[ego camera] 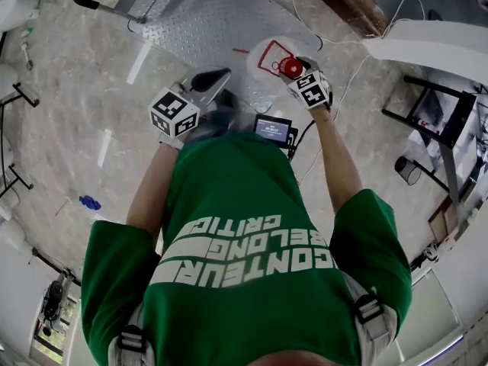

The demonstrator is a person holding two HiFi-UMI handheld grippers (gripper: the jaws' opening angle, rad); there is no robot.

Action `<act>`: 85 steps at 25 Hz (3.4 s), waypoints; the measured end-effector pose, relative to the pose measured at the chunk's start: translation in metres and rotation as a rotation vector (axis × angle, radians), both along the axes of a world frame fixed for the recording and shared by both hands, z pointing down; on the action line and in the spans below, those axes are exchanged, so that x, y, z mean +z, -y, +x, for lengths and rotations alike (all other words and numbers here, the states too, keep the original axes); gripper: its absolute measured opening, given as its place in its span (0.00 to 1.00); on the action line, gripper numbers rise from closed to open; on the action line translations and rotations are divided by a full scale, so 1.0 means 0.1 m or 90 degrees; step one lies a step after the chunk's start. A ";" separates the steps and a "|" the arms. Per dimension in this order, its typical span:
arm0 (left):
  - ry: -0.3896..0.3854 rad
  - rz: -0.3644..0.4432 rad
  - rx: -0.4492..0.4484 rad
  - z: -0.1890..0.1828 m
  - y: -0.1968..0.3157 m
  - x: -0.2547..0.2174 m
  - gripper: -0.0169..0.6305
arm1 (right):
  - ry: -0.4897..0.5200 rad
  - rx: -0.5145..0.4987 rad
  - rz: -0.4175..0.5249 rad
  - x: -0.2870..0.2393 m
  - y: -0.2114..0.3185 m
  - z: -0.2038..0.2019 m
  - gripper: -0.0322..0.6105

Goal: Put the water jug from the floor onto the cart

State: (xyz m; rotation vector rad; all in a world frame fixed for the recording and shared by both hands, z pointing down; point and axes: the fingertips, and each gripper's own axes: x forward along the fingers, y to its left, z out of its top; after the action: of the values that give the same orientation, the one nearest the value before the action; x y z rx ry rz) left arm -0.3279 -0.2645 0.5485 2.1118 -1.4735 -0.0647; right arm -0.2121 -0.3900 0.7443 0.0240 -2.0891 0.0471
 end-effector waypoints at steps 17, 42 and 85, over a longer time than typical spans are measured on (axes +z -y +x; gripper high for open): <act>-0.017 -0.043 -0.053 -0.52 -0.15 0.24 0.04 | -0.120 -0.073 -0.030 1.04 -0.06 -0.77 0.52; -0.022 -0.041 -0.026 -0.66 -0.13 0.23 0.04 | -0.136 -0.050 -0.039 1.10 -0.22 -0.91 0.52; -0.004 0.115 0.241 1.97 0.06 -0.79 0.04 | 0.243 0.336 0.190 -2.57 -0.66 2.49 0.04</act>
State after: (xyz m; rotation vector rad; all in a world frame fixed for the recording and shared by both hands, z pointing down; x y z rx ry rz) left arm -0.1312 -0.2706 0.4695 2.4984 -1.0752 -0.0631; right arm 0.0372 -0.3240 0.4875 0.8024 -2.3967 0.0621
